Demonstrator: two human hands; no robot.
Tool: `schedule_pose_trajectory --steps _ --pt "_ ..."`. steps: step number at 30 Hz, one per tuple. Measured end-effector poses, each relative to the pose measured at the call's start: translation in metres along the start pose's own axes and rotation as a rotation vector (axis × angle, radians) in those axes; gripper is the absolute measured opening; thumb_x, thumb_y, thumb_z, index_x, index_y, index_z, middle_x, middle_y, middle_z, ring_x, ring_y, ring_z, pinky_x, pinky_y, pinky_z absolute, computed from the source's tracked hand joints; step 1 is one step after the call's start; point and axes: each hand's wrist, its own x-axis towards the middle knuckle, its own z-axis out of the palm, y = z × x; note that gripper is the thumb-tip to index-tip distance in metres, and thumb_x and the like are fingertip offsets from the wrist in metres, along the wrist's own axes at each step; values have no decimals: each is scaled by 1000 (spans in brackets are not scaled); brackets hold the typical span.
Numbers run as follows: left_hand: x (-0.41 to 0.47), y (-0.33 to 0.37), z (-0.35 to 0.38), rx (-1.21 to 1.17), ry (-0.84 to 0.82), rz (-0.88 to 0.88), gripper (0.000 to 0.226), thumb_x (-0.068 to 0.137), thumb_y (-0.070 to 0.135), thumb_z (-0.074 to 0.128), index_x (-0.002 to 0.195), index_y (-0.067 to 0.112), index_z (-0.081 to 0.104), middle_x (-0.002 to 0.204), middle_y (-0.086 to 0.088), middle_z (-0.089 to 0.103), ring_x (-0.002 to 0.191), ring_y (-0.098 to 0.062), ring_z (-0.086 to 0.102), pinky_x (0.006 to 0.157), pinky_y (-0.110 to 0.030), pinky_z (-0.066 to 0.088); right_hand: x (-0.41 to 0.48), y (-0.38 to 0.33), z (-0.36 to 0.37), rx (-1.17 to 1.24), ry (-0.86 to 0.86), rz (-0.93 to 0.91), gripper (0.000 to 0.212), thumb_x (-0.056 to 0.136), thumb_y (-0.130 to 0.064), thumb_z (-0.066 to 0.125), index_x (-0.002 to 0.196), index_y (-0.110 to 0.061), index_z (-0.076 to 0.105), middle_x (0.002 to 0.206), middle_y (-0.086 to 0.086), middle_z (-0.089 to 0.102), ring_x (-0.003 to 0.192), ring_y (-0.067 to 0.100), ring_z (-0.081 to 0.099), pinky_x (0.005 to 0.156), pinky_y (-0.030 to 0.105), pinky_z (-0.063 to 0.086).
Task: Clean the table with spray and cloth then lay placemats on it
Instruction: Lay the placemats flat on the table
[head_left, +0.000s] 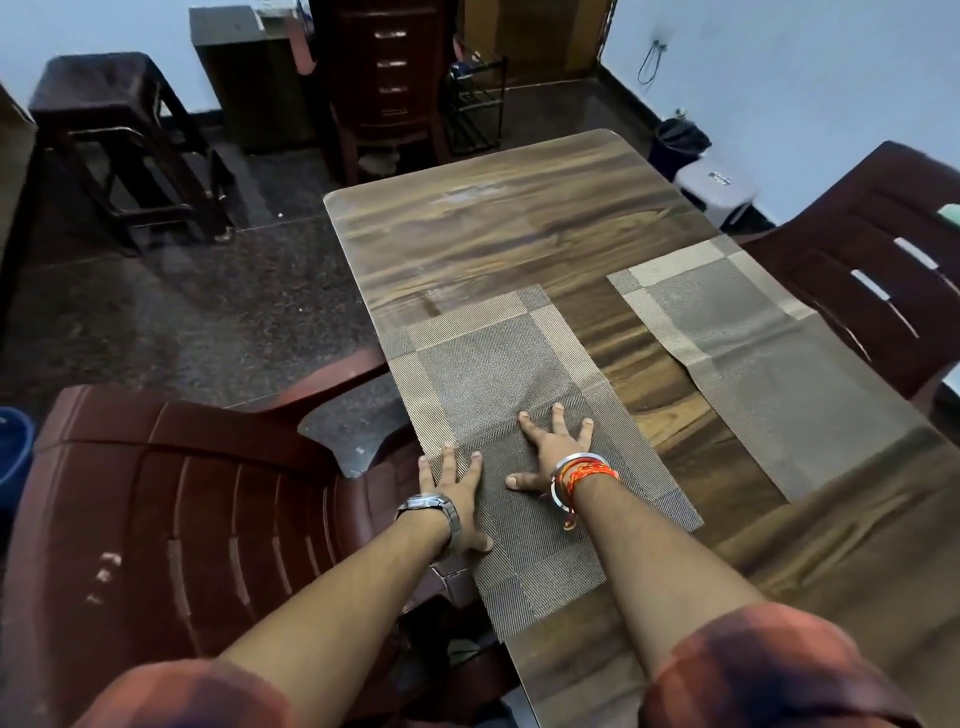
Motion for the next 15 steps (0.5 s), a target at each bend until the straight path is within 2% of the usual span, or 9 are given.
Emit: schedule_pose_trajectory --steps 11,15 --pt "-5 1 9 27 -10 -1 133 66 51 83 149 38 -20 153 -1 -40 140 -40 -32 114 -63 17 -6 6 2 -46 5 10 108 68 -65 71 144 -54 -5 155 0 -29 136 47 -28 108 71 11" --pt "-6 2 13 83 6 -1 133 66 55 81 148 39 -22 152 0 -41 136 -41 -38 114 -64 14 -8 9 4 -53 -1 23 108 68 -66 70 143 -54 -6 155 0 -30 136 46 -29 108 71 10"
